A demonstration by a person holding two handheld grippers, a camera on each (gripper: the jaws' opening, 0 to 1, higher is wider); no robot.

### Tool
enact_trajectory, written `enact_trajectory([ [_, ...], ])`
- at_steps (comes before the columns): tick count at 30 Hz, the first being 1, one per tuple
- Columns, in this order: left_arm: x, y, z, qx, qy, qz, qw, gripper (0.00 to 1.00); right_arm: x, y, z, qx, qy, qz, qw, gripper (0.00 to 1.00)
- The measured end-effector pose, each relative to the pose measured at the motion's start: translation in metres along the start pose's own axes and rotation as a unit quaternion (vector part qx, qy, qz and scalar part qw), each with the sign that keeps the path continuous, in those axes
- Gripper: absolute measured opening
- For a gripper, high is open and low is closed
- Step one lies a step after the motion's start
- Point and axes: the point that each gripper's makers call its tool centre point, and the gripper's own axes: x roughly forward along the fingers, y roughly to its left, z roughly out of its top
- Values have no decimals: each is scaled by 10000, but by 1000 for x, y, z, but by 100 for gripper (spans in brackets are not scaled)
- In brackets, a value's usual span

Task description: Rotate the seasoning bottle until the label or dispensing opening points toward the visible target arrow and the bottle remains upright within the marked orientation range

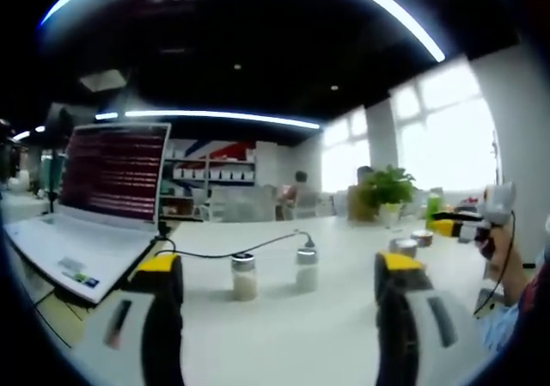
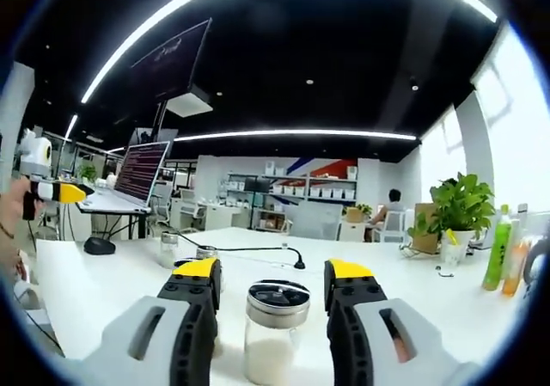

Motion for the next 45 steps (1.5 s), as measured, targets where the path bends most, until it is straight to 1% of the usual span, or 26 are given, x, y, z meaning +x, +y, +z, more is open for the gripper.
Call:
enact_trajectory([
  [4, -2, 2, 2, -17, -22, 25, 10000, 98, -3, -2, 10, -157, -24, 123, 9998, 50],
  [5, -2, 3, 2, -20, -19, 35, 10000, 97, -4, 0, 5, -401, 202, 320, 9985, 49],
  [6, -1, 2, 3, -37, -21, 37, 10000, 97, -5, -1, 1, -517, 355, 389, 9973, 50],
  [7, 0, 1, 4, -99, -59, 16, 9999, 97, -5, -6, 1, -471, 389, 339, 9976, 50],
  [9, 0, -1, 6, -171, -96, -53, 9998, 96, -6, -12, 2, -550, 393, 387, 9970, 51],
  [11, 1, -2, 6, -204, -85, -87, 9997, 96, -8, -14, 0, -524, 413, 554, 9962, 51],
  [13, 1, -1, 6, -167, -66, -58, 9998, 96, -11, -14, -2, -254, 348, 809, 9958, 51],
  [15, 2, 0, 6, -156, -59, -24, 9999, 96, -12, -16, -8, -77, 374, 1048, 9938, 51],
  [16, 1, 0, 6, -159, -56, -20, 9999, 96, -12, -18, -10, -165, 407, 1220, 9916, 51],
  [17, 2, 0, 6, -162, -50, -20, 9999, 96, -11, -21, -12, -262, 449, 1289, 9903, 51],
  [20, 2, -2, 4, -121, -1, -39, 9999, 96, -5, -38, -21, -527, 601, 1283, 9885, 55],
  [21, 2, -2, 3, -118, 7, -39, 9999, 96, -3, -40, -25, -507, 673, 1365, 9871, 57],
  [23, 1, -1, 4, -117, -3, -14, 9999, 95, -2, -36, -32, -421, 769, 1751, 9806, 56],
  [25, 0, 0, 6, -106, -36, -10, 9999, 95, -1, -31, -32, -143, 682, 2072, 9758, 56],
  [27, 1, 3, 6, -134, -39, 13, 9999, 95, 0, -26, -35, 168, 679, 2395, 9684, 54],
  [28, 3, 3, 5, -148, -24, 29, 9999, 95, 0, -24, -36, 194, 679, 2502, 9656, 54],
  [30, 5, 3, 0, -151, 57, 8, 9999, 95, 5, -25, -40, 86, 676, 2544, 9647, 53],
  [31, 5, 3, -1, -164, 89, -5, 9998, 94, 6, -25, -43, -224, 711, 2635, 9618, 53],
  [32, 5, 2, -2, -173, 100, -8, 9998, 94, 7, -23, -44, -339, 693, 2722, 9591, 53],
  [33, 5, 2, -2, -171, 102, -14, 9998, 94, 7, -20, -44, -249, 674, 2819, 9568, 53],
  [35, 4, 1, -1, -158, 92, -20, 9998, 94, 7, -11, -43, 60, 641, 3091, 9488, 53],
  [37, 4, 1, 0, -162, 71, 1, 9998, 94, 10, -10, -45, 101, 666, 3171, 9460, 53],
  [40, 5, 0, -1, -168, 91, -1, 9998, 94, 16, -10, -56, 87, 818, 3105, 9470, 50],
  [41, 5, 1, -1, -164, 92, 8, 9998, 94, 17, -10, -58, 156, 833, 3121, 9462, 48],
  [43, 5, 1, -1, -182, 77, 18, 9998, 94, 18, -5, -60, 380, 852, 3237, 9415, 48],
  [45, 6, -2, 0, -253, 34, -19, 9997, 93, 20, -5, -59, 512, 856, 3200, 9421, 48],
])
